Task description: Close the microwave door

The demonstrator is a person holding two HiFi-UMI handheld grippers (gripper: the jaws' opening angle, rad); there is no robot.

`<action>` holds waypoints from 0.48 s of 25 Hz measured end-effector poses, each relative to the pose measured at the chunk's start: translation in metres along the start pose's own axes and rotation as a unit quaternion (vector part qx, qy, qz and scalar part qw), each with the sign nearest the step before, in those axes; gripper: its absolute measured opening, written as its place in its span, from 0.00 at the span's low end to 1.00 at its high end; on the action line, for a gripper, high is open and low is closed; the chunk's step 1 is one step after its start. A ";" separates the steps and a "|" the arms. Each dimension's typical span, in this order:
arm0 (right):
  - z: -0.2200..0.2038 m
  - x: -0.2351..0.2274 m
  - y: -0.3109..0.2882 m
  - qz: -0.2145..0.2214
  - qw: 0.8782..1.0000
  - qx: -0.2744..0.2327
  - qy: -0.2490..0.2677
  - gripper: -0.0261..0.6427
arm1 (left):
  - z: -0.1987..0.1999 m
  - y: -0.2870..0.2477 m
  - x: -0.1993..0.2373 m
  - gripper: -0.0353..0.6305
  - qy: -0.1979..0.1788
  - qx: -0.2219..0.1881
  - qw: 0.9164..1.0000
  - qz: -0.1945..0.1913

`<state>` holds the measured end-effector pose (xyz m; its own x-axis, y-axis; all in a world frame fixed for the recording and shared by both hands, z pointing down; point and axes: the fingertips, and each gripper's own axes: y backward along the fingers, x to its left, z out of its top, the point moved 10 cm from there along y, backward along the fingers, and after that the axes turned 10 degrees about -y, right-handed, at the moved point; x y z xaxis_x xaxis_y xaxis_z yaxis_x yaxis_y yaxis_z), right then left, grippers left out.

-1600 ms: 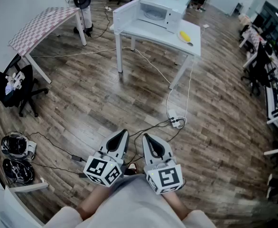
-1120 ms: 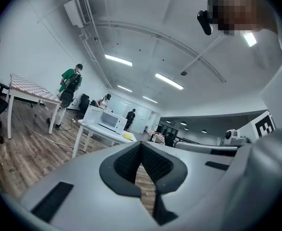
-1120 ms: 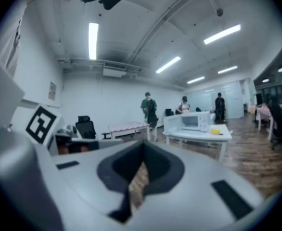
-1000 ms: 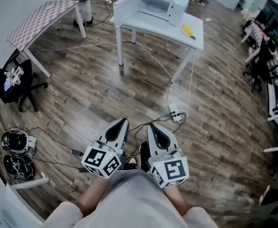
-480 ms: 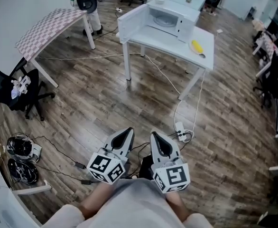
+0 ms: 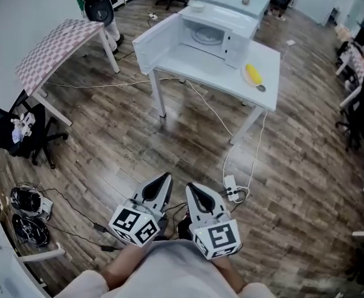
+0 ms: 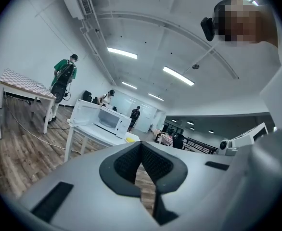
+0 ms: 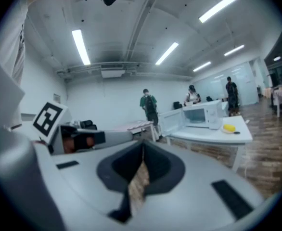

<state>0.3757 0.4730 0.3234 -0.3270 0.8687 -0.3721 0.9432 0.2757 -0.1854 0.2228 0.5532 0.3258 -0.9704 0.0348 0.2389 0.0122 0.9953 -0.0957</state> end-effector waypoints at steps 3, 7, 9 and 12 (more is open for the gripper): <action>0.009 -0.019 -0.014 0.014 1.000 0.017 0.004 0.07 | 0.002 -0.022 0.000 0.08 -0.002 0.002 1.000 0.009; 0.014 -0.036 -0.024 0.030 0.999 0.037 -0.007 0.07 | 0.001 -0.035 -0.003 0.08 -0.006 0.013 1.000 0.011; 0.015 -0.043 -0.026 0.038 0.999 0.032 -0.018 0.07 | 0.001 -0.041 -0.005 0.08 -0.008 0.017 1.000 0.015; 0.013 -0.054 -0.032 0.044 0.998 0.041 -0.027 0.07 | 0.001 -0.050 -0.006 0.08 -0.016 0.022 0.999 0.017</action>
<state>0.3625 0.4117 0.3378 -0.2474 0.8643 -0.4379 0.9612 0.1622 -0.2230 0.2272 0.5028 0.3279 -0.9768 0.0656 0.2038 0.0359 0.9886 -0.1464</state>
